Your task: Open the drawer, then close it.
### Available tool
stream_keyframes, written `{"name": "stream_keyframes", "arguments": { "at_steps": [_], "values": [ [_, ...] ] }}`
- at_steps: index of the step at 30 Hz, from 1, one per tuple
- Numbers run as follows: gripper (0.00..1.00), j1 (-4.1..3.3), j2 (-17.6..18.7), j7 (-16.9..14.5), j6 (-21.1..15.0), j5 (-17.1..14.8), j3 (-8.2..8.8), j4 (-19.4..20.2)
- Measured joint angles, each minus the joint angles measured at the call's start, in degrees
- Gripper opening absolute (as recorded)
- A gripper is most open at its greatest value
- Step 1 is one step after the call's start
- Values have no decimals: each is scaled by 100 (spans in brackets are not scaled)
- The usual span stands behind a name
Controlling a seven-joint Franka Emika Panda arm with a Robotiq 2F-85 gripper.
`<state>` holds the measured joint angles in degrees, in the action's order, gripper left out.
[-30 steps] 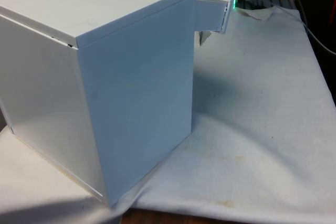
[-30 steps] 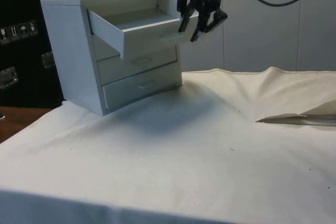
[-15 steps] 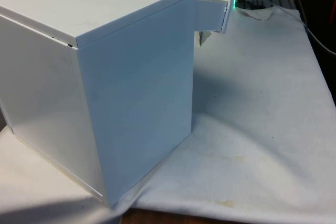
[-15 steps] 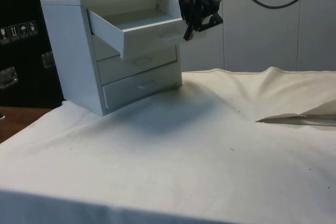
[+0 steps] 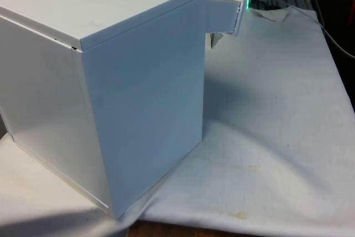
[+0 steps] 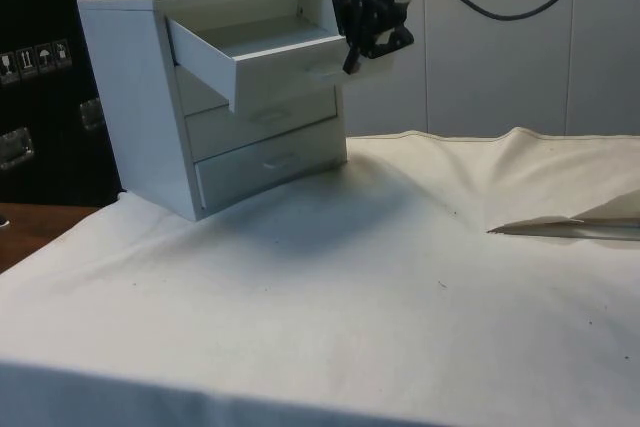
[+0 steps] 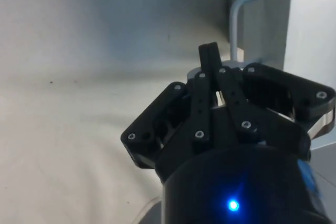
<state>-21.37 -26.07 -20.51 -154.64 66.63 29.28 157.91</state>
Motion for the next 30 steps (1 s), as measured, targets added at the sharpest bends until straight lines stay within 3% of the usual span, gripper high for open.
{"name": "stream_keyframes", "arguments": {
  "at_steps": [2,11,16,25,30],
  "values": [
    [0,0,0,0,0,0,0,0],
    [0,6,80,424,63,567,23,-103],
    [0,6,286,619,46,796,63,-264],
    [0,6,636,882,29,1031,86,-573],
    [0,6,659,940,34,1060,92,-590]
  ]
}}
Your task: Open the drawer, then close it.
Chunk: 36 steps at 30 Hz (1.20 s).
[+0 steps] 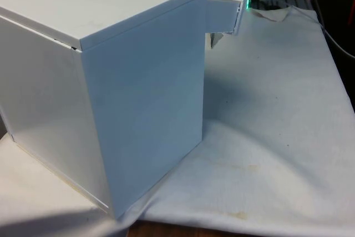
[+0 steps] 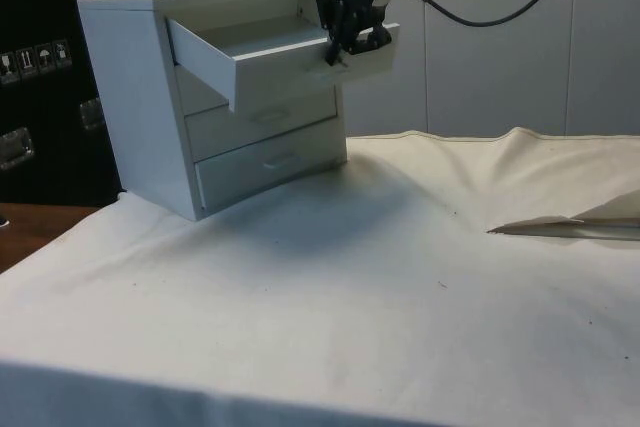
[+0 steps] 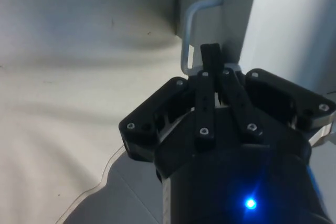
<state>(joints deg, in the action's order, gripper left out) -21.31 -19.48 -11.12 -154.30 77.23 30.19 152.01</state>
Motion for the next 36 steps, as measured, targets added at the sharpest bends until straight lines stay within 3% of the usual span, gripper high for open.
{"name": "stream_keyframes", "arguments": {
  "at_steps": [36],
  "values": [
    [0,-11,11,1312,269,1381,-6,-189]
  ]
}}
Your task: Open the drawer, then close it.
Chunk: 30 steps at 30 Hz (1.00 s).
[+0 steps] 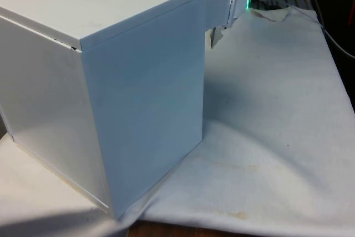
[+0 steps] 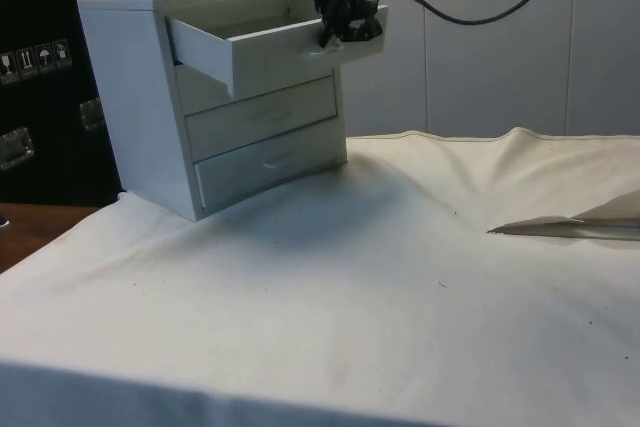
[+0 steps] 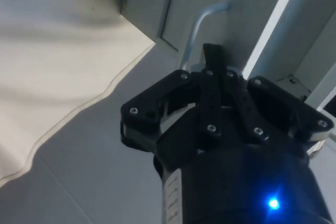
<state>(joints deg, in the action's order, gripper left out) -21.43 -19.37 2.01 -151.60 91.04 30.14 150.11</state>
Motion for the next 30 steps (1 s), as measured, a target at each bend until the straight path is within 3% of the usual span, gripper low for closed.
{"name": "stream_keyframes", "arguments": {
  "at_steps": [16,30],
  "values": [
    [0,0,286,269,-11,223,63,-344],
    [0,0,825,298,-281,218,309,-911]
  ]
}}
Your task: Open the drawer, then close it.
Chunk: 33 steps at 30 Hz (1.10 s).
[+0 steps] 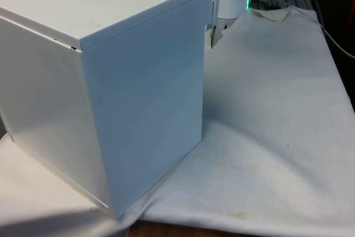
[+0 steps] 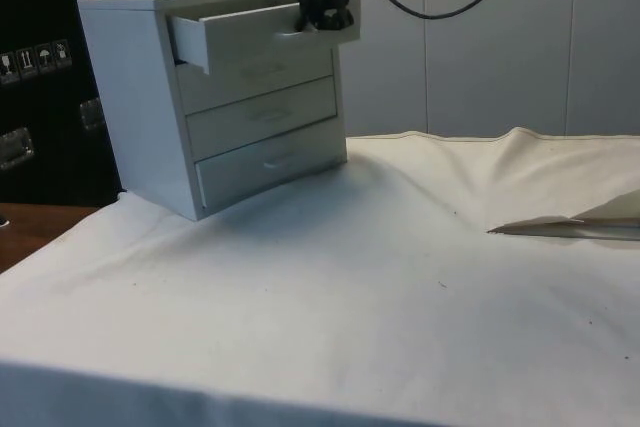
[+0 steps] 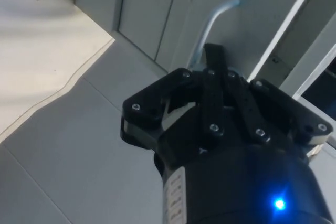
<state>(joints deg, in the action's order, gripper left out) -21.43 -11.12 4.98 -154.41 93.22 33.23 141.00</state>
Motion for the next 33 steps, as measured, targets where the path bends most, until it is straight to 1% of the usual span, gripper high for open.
{"name": "stream_keyframes", "arguments": {
  "at_steps": [5,12,19,27,33],
  "values": [
    [0,0,206,0,-149,-40,109,-241],
    [0,0,395,-6,-315,-120,195,-464],
    [0,0,498,-17,-344,-195,223,-630],
    [0,0,859,-34,-539,-350,350,-997],
    [0,0,963,-29,-550,-424,361,-1106]
  ]
}}
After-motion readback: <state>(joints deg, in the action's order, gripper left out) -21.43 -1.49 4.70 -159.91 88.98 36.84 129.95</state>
